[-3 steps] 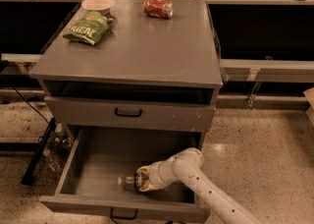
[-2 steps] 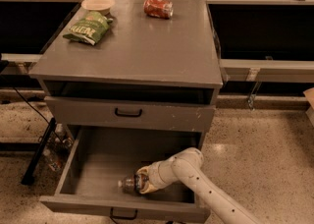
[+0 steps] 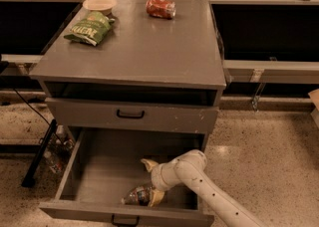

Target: Place water bottle into middle drawer

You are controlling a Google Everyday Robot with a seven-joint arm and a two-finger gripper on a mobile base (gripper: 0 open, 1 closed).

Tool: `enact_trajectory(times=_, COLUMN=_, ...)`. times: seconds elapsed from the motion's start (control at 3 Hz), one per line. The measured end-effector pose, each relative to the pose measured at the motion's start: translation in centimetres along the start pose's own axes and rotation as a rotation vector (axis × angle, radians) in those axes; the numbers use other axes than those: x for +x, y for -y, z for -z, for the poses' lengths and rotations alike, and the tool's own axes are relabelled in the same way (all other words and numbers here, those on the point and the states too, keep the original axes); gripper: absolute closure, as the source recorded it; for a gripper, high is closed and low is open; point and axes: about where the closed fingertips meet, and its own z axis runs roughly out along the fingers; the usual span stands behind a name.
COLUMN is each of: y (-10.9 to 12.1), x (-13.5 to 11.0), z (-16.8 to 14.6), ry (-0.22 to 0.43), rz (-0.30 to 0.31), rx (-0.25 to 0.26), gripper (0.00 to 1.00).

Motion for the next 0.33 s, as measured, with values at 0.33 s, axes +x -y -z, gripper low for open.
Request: enact_trajectory(times=0.33, y=0.0, x=0.0, z=0.0, ry=0.0, rz=0.0, rx=0.0, gripper=0.0)
